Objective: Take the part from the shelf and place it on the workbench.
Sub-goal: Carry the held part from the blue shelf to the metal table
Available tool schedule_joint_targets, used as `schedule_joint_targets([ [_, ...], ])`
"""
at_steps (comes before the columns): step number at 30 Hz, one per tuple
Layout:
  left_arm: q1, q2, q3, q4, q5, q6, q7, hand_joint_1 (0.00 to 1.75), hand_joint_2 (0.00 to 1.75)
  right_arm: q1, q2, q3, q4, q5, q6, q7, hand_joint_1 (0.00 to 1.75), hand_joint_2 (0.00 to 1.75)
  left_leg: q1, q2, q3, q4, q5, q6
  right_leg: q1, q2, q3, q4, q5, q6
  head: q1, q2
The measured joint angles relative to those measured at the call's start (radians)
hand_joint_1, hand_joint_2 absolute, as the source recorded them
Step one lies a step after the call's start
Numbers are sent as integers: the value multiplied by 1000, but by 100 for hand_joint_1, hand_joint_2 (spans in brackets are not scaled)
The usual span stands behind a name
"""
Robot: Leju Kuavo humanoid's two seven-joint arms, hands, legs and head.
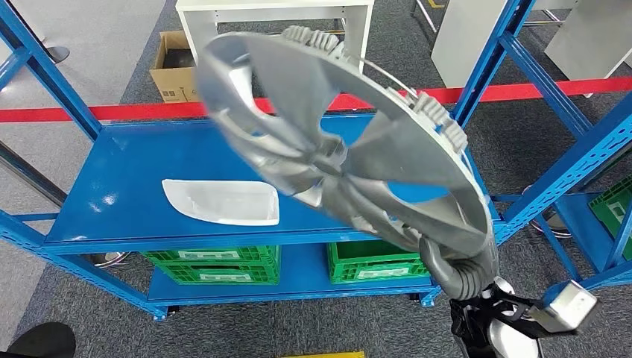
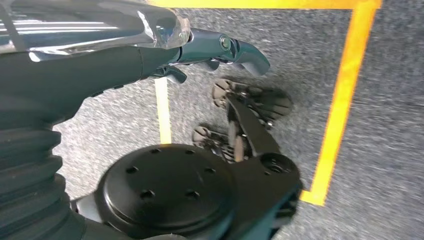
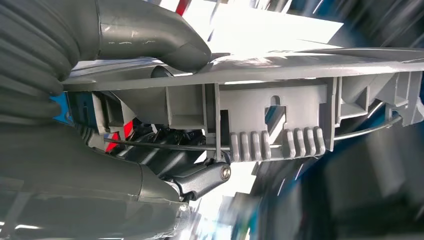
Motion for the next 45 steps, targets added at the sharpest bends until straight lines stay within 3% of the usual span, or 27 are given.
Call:
schedule_joint_targets([
  [2, -3, 2, 2, 0, 11, -16, -3, 0, 175, 6, 0, 9, -18, -75, 143, 7, 175, 175, 0, 0, 0, 0, 0, 0, 0, 0, 0, 0, 0, 0, 0, 0],
  [5, -5, 6, 6, 0, 20, -25, -5, 0, 175, 16, -1, 38, -36, -120, 266, 10, 175, 175, 0, 0, 1, 0, 0, -1, 0, 0, 1, 0, -1, 0, 0, 0],
  [9, -6, 11, 10, 0, 28, -26, -4, 0, 175, 10, -11, 76, -42, -154, 345, -1, 175, 175, -4, 0, 1, 3, -4, 4, -3, 0, 3, -6, 1, 4, 0, 0],
  [13, -8, 16, 18, 0, 37, -23, -1, 0, 175, -23, -26, 105, -42, -175, 385, -13, 175, 175, 1, 1, 8, -13, 7, 17, -4, 0, 1, 8, -8, 14, 0, 0],
  [15, -10, 16, 21, 0, 37, -19, 3, 0, 175, -34, -35, 112, -41, -159, 378, -20, 175, 175, 7, 3, 12, -23, 13, 22, -3, 1, -40, 96, -58, 15, 2, 0],
  [17, -10, 16, 24, 0, 37, -15, 8, 0, 175, -38, -42, 118, -40, -121, 352, -40, 175, 175, 7, 3, 11, -24, 14, 24, -4, 1, -112, 230, -110, 18, 3, 0],
  [18, -10, 15, 26, 0, 37, -13, 10, 0, 175, -38, -45, 119, -39, -101, 336, -52, 175, 175, 7, 3, 11, -23, 14, 23, -5, 1, -137, 273, -115, 20, 3, 0],
  [19, -9, 14, 27, 0, 37, -13, 12, 0, 175, -39, -47, 120, -39, -84, 320, -62, 175, 175, 8, 2, 11, -23, 15, 22, -6, 1, -146, 278, -98, 21, 3, 0],
  [20, -9, 13, 28, 0, 37, -13, 15, 0, 175, -40, -49, 121, -38, -73, 308, -67, 175, 175, 10, 1, 11, -21, 15, 19, -9, 1, -136, 246, -64, 23, 3, 0],
  [21, -10, 11, 30, 1, 36, -13, 18, 0, 175, -41, -51, 122, -38, -69, 300, -66, 175, 175, 12, 0, 11, -19, 14, 15, -12, 1, -111, 182, -23, 25, 3, 0],
  [23, -10, 12, 32, 1, 36, -14, 27, 0, 175, -44, -55, 124, -36, -73, 298, -62, 175, 175, 11, -3, 5, -10, 13, 0, -16, 4, -64, 71, 30, 25, 4, 0],
  [24, -11, 12, 33, 1, 36, -14, 34, 0, 175, -46, -58, 125, -35, -76, 301, -61, 175, 175, 9, -5, 0, -7, 15, -8, -16, 7, -55, 45, 39, 22, 4, 0],
  [27, -9, 14, 34, 2, 36, -13, 58, 0, 175, -52, -67, 126, -33, -80, 310, -64, 175, 175, 9, -7, -10, -4, 24, -25, -15, 10, -69, 41, 46, 2, 0, 0],
  [29, -9, 13, 34, 2, 36, -10, 69, 0, 175, -59, -71, 126, -33, -80, 314, -66, 175, 175, 12, -5, -29, 32, -11, -34, -16, 7, -81, 39, 57, -16, -3, 0],
  [31, -9, 13, 34, 3, 36, -9, 72, 0, 175, -64, -73, 127, -33, -80, 317, -68, 175, 175, 14, -1, -74, 146, -91, -42, -14, 4, -96, 39, 69, -29, -7, 0],
  [33, -9, 13, 34, 4, 36, -8, 73, 0, 175, -64, -76, 127, -33, -80, 317, -69, 175, 175, 15, -1, -112, 261, -145, -44, -10, 1, -112, 40, 81, -33, -8, 0],
  [34, -9, 12, 34, 4, 36, -8, 73, 0, 175, -64, -77, 127, -33, -80, 317, -69, 175, 175, 15, 0, -109, 275, -146, -43, -8, 0, -119, 40, 86, -33, -8, 0],
  [35, -9, 12, 34, 4, 36, -8, 74, 0, 175, -65, -79, 128, -33, -80, 317, -69, 175, 175, 14, 0, -83, 246, -129, -40, -6, 0, -126, 40, 92, -32, -8, 0],
  [38, -12, 14, 34, 4, 36, -7, 74, 0, 175, -66, -80, 129, -33, -80, 317, -69, 175, 175, 7, -1, 57, 34, -62, -21, -3, 0, -135, 40, 107, -26, -7, 0],
  [39, -13, 15, 34, 4, 36, -7, 74, 0, 175, -67, -81, 129, -33, -80, 317, -69, 175, 175, 3, -1, 83, -10, -53, -16, -3, 0, -136, 39, 111, -21, -7, 0],
  [43, -14, 16, 34, 5, 36, -7, 74, 0, 175, -70, -83, 132, -33, -80, 317, -70, 175, 175, 0, 2, 81, -40, -30, 0, -7, 0, -145, 41, 118, 5, -10, 0],
  [45, -15, 15, 34, 5, 36, -7, 74, 0, 175, -71, -86, 133, -33, -80, 317, -70, 175, 175, 5, 7, 65, -48, -7, 12, -7, 0, -171, 103, 57, 12, -7, 0],
])
